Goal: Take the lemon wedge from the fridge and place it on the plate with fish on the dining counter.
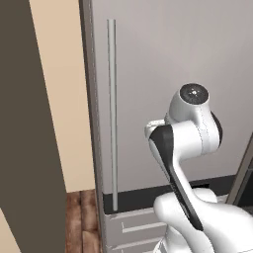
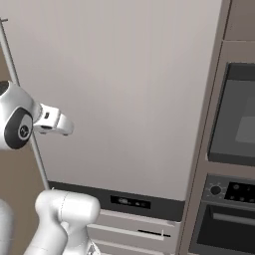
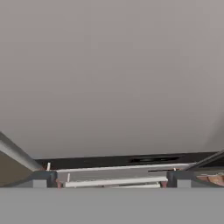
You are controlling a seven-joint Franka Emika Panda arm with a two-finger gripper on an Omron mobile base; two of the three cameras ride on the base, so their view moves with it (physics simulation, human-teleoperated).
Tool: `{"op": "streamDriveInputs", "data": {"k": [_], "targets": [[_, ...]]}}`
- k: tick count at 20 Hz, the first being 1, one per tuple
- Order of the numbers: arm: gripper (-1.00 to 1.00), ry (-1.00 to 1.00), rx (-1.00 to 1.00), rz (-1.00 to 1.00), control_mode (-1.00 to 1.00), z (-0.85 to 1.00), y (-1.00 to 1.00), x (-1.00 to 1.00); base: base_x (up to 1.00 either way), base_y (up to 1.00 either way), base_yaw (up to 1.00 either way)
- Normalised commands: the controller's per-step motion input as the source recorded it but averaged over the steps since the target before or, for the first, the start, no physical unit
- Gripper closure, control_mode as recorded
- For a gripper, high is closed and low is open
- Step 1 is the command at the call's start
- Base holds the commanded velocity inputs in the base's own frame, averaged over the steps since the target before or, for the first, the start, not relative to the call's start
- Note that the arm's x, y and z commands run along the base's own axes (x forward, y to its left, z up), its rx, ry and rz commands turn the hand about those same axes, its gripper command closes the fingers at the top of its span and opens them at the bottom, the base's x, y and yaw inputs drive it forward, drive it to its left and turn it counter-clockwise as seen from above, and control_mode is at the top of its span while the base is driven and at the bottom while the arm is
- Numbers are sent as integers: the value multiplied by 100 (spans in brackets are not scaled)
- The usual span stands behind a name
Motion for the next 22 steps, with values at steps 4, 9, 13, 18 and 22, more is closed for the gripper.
{"op": "streamDriveInputs", "data": {"k": [4, 9, 13, 18, 22], "targets": [[-100, -5, 0, 0, -100, 0, 0, -7, 0, 0, 0], [-100, 0, 0, 0, -100, 0, 0, 0, 0, 0, 0], [-100, 0, 0, 0, -100, 0, 0, 0, 0, 0, 0], [-100, 2, 0, 0, -100, -3, 1, -3, 0, 0, 0], [-100, 3, 0, 0, 100, -13, 8, -15, -21, 16, 0]]}}
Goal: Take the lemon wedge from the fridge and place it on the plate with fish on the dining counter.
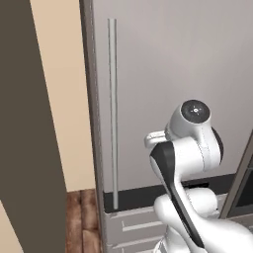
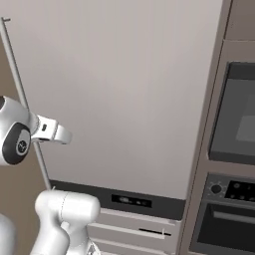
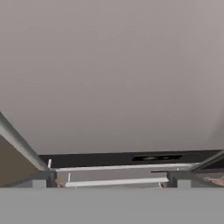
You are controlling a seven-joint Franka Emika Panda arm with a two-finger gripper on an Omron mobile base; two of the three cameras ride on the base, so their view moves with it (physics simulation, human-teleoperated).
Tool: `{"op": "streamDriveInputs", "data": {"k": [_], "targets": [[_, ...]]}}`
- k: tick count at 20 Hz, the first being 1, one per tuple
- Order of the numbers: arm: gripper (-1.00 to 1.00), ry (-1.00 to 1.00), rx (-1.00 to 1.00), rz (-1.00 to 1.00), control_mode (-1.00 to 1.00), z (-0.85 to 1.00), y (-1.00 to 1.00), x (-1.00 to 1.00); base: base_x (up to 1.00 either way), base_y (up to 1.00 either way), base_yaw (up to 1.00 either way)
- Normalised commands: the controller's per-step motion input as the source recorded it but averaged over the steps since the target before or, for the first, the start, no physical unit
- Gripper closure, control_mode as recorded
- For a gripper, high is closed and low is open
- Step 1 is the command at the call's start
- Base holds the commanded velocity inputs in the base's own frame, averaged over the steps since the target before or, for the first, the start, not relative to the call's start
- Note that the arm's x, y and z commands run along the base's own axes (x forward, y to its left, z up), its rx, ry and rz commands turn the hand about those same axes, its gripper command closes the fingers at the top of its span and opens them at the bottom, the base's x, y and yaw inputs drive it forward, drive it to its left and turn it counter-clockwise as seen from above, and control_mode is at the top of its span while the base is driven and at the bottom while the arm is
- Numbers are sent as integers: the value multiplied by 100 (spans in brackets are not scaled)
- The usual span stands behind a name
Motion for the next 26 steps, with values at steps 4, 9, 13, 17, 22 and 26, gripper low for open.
{"op": "streamDriveInputs", "data": {"k": [4, 9, 13, 17, 22, 26], "targets": [[-100, 0, 0, 0, 100, 0, 0, 0, -69, 39, 1], [-100, 0, 0, 0, 100, 0, 0, 0, -65, 46, 2], [-100, 0, 0, 0, 100, 0, 0, 0, -49, 57, 3], [-100, 0, 0, 0, 100, 0, 0, 0, -35, 49, 1], [-100, 0, 0, 0, 100, 0, 0, 0, -45, 15, 0], [-100, 0, 0, 0, 100, 0, 0, 0, -66, -7, 0]]}}
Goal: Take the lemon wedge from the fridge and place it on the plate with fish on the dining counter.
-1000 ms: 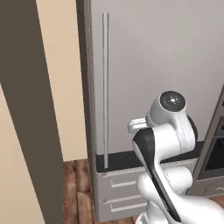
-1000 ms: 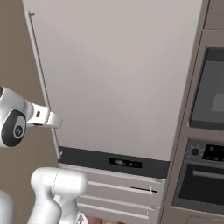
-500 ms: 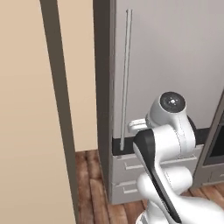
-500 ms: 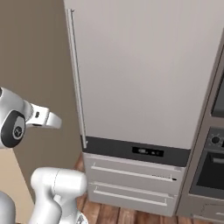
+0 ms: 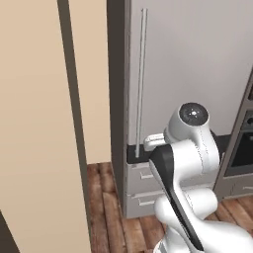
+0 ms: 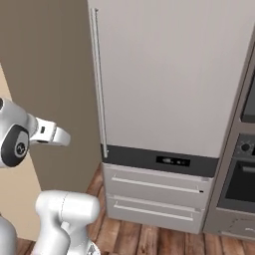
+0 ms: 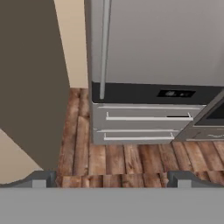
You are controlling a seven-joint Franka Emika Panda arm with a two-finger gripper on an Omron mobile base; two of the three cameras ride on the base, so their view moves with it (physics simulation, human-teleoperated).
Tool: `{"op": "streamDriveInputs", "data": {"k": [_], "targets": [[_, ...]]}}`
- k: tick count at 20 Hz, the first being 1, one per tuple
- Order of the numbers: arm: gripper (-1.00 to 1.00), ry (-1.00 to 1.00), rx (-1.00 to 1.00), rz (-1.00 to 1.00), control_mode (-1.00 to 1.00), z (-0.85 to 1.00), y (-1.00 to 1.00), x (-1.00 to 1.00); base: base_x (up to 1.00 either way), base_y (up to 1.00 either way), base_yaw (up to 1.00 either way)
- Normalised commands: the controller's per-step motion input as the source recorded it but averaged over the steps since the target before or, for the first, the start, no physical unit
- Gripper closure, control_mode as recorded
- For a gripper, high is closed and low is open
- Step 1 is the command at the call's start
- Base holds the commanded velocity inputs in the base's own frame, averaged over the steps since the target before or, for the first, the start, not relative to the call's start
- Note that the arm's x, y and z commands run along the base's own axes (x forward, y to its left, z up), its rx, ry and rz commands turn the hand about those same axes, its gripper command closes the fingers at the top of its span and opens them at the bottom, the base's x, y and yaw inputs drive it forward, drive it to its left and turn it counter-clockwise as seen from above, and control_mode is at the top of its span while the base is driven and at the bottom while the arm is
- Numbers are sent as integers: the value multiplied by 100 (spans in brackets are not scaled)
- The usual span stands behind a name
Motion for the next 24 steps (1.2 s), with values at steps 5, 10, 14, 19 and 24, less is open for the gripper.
{"op": "streamDriveInputs", "data": {"k": [5, 10, 14, 19, 24], "targets": [[-100, 0, 0, 0, 100, 0, 0, 0, -41, -4, 0], [-100, 0, 0, 1, -100, 0, -5, 0, -1, -9, 0], [-100, 0, 0, 7, -100, 0, -23, 0, 0, 0, 0], [-100, 0, 3, 2, -100, 0, -39, 11, 0, 0, 0], [-100, 0, 7, 0, -100, 12, -38, 95, 0, 0, 0]]}}
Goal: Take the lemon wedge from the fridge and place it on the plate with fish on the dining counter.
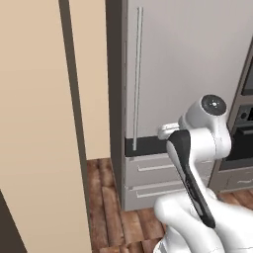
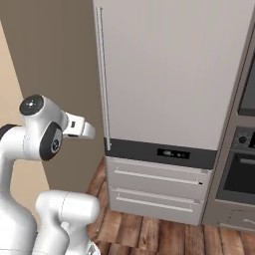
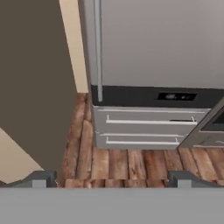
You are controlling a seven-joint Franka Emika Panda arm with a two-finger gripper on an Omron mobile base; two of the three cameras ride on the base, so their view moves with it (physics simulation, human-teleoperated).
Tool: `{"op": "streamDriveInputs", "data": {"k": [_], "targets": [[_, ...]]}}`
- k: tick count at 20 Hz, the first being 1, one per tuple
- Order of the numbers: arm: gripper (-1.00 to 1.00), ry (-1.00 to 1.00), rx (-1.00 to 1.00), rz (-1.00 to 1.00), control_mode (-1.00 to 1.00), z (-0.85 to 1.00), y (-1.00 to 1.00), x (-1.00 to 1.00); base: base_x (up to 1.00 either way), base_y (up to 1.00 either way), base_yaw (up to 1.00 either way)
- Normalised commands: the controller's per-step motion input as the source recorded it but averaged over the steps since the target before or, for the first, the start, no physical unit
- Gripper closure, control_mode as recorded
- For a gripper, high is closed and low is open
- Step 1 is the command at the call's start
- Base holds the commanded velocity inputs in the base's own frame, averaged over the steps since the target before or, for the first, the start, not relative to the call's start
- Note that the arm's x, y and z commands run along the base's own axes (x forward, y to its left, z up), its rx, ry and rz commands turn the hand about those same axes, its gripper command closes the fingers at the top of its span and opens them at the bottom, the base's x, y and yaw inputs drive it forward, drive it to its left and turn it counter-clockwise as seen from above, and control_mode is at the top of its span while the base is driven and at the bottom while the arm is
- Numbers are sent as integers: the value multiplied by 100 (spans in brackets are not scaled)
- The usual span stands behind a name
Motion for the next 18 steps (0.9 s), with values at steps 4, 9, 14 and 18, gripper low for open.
{"op": "streamDriveInputs", "data": {"k": [4, 9, 14, 18], "targets": [[-100, 0, 12, -6, -100, 45, -1, 100, 0, 0, 0], [-100, -10, 9, -4, -100, 51, 0, 98, 0, 0, 0], [-100, -16, 4, -6, -100, 61, 3, 95, 0, 0, 0], [-100, -19, -7, -2, -100, 55, 19, 86, 0, 0, 0]]}}
